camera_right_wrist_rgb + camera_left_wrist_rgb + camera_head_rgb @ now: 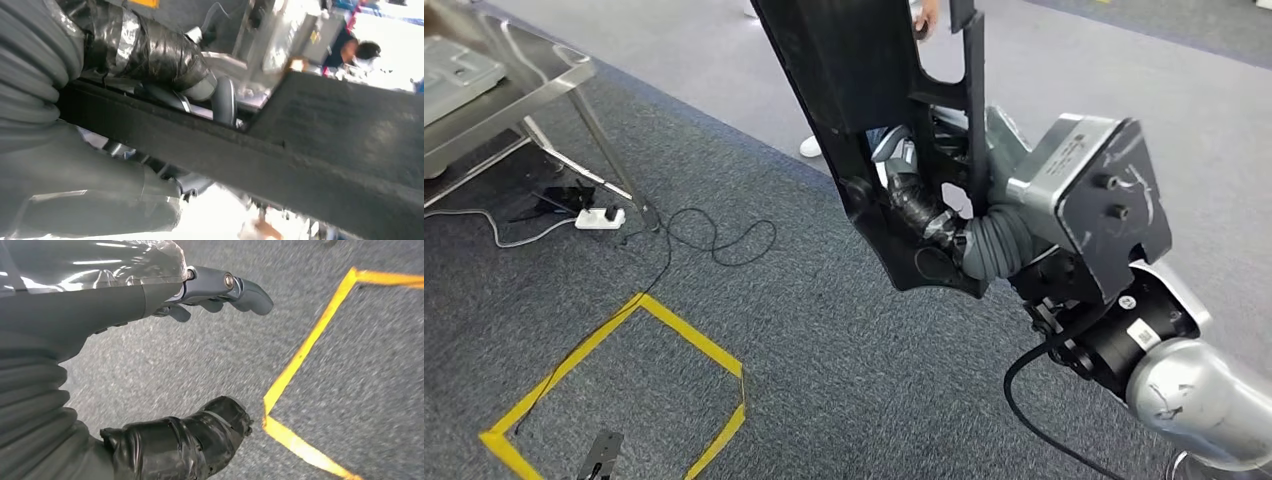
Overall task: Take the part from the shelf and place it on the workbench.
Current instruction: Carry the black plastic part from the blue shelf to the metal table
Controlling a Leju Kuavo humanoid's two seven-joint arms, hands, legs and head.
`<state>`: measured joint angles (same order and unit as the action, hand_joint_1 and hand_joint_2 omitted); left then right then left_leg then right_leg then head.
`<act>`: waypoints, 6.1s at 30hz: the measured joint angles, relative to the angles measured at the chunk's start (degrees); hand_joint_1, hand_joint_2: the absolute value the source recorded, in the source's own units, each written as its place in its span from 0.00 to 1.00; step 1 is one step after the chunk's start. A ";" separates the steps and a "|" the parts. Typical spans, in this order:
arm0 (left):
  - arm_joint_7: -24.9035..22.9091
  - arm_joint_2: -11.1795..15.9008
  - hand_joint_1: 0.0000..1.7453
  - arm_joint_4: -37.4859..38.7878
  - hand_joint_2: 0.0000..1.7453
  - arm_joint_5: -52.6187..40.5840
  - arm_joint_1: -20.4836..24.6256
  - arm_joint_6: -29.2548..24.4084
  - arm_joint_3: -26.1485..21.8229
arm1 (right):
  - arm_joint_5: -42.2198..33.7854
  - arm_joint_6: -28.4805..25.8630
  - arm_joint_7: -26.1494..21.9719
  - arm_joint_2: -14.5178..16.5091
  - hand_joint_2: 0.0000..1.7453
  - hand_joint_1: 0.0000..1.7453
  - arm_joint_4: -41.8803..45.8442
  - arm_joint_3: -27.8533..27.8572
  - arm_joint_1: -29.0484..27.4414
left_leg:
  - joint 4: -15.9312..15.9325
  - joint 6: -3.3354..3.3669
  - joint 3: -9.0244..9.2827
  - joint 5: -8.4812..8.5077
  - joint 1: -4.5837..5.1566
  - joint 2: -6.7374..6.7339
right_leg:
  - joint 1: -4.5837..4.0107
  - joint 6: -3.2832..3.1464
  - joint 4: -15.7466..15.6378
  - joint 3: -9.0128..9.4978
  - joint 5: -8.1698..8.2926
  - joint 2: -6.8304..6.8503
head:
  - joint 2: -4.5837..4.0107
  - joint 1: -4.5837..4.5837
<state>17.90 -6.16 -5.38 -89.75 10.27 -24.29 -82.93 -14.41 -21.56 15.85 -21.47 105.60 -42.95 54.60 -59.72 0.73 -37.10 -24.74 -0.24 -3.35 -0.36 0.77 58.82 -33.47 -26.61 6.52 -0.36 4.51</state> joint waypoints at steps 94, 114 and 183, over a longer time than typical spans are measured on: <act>1.92 -1.78 0.00 0.04 1.00 0.00 0.05 -1.40 2.22 | 2.57 -5.67 3.29 -11.85 1.00 1.00 9.54 11.78 -14.05 | 0.11 0.73 0.33 -0.40 -0.25 1.22 | 0.69 1.33 0.20 1.37 -1.36 -0.73 | 0.01 -0.44; 2.82 -0.83 0.00 0.07 1.00 -0.17 0.81 1.27 1.19 | -3.51 -7.28 2.77 -13.07 1.00 1.00 4.82 12.94 -18.38 | -11.90 -0.95 -5.22 -6.54 -0.30 4.06 | 0.87 -1.24 -1.57 0.78 0.80 -6.08 | -0.01 -0.27; 4.26 -1.68 0.00 0.11 1.00 -0.26 1.61 5.38 1.32 | 19.60 0.29 10.22 -19.33 1.00 1.00 -7.10 18.62 -24.77 | 0.35 0.12 0.78 -0.99 0.29 1.27 | 0.50 0.19 -0.21 0.42 -0.55 -1.23 | 0.01 -0.51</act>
<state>22.16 -7.85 -5.27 -90.01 11.88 -18.91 -81.61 5.19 -21.26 26.07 -40.80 98.50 -24.34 29.83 -59.37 0.85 -36.32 -25.73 0.05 -2.09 0.14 0.95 58.61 -33.05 -27.16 5.29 -0.36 4.00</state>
